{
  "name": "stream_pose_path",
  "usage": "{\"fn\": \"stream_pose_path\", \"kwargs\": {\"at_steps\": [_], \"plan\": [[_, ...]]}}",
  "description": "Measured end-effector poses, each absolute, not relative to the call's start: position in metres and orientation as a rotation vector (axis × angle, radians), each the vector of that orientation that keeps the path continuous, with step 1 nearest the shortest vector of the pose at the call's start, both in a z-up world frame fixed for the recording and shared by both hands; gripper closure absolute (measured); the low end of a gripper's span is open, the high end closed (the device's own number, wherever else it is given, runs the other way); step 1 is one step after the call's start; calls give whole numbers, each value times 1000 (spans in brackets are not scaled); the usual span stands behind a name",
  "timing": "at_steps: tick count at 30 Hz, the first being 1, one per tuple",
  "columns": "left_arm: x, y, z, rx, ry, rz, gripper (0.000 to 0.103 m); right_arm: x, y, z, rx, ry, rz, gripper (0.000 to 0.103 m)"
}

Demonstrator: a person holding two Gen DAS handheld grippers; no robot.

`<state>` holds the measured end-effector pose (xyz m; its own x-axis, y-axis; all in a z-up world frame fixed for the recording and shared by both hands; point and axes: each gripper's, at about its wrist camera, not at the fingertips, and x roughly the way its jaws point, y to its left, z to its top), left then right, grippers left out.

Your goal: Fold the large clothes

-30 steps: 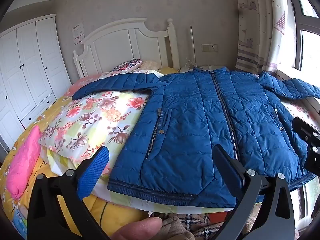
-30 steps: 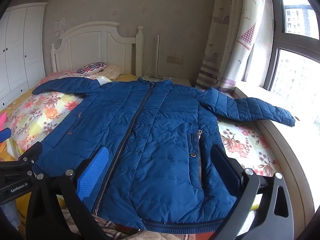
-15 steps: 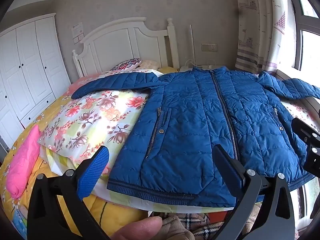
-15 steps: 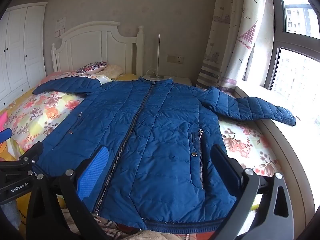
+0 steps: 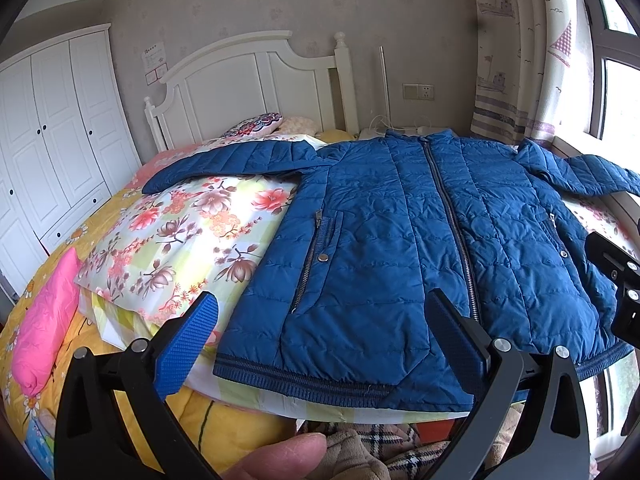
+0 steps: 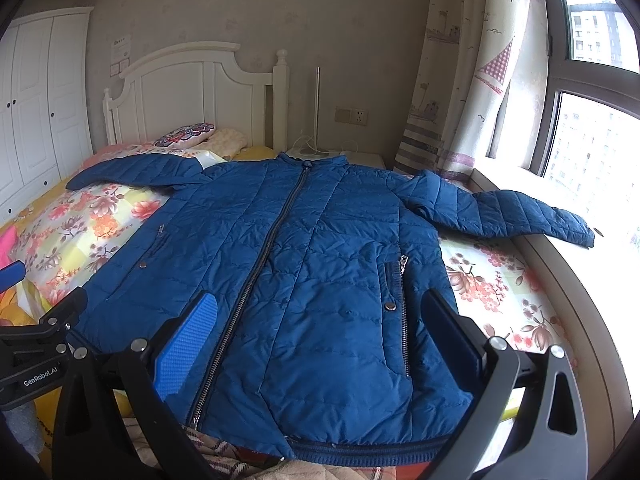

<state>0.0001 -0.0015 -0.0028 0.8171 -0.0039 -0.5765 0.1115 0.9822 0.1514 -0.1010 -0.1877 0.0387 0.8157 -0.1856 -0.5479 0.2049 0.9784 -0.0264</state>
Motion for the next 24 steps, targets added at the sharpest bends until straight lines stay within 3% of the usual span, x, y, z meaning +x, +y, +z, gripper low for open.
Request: {"fn": "stream_pose_path", "kwargs": {"at_steps": [24], "plan": [[1,-1,-7,181,617,-64,4,-99,-189,39,37,586,-206,2]]}}
